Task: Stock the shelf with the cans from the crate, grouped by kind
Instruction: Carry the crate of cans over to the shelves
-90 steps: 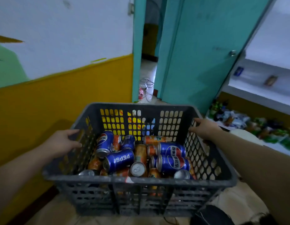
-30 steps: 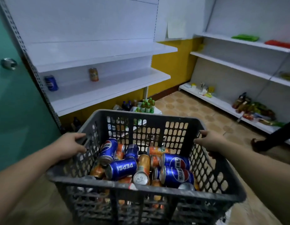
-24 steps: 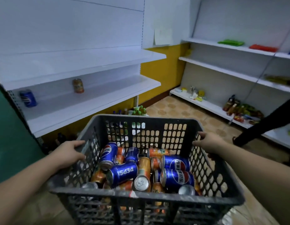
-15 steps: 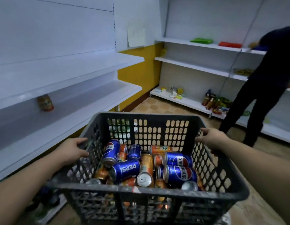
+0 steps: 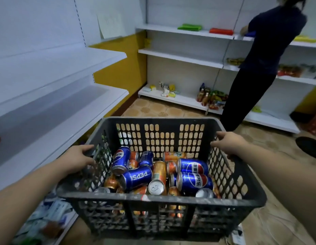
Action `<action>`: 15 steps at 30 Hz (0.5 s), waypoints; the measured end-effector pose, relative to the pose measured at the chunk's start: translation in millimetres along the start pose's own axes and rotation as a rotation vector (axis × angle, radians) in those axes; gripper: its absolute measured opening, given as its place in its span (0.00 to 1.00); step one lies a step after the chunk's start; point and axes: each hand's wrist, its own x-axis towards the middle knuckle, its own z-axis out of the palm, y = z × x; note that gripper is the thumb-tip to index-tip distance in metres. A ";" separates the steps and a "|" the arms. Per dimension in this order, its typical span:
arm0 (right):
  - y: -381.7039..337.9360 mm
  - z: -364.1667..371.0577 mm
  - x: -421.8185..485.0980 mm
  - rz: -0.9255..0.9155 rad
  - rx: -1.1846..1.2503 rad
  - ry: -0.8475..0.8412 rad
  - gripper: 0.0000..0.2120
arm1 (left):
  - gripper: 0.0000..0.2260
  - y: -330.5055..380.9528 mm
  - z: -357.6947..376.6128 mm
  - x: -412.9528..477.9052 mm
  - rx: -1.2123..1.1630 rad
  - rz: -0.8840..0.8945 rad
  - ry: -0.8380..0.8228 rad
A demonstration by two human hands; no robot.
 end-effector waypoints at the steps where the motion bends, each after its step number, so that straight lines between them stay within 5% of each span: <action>1: -4.2 -0.4 8.8 -0.001 -0.015 0.000 0.30 | 0.30 0.7 3.6 10.9 -0.005 -0.007 -0.003; 15: -94.8 50.5 48.8 0.247 -0.002 0.084 0.29 | 0.29 0.0 -39.6 224.5 -0.006 0.216 -0.150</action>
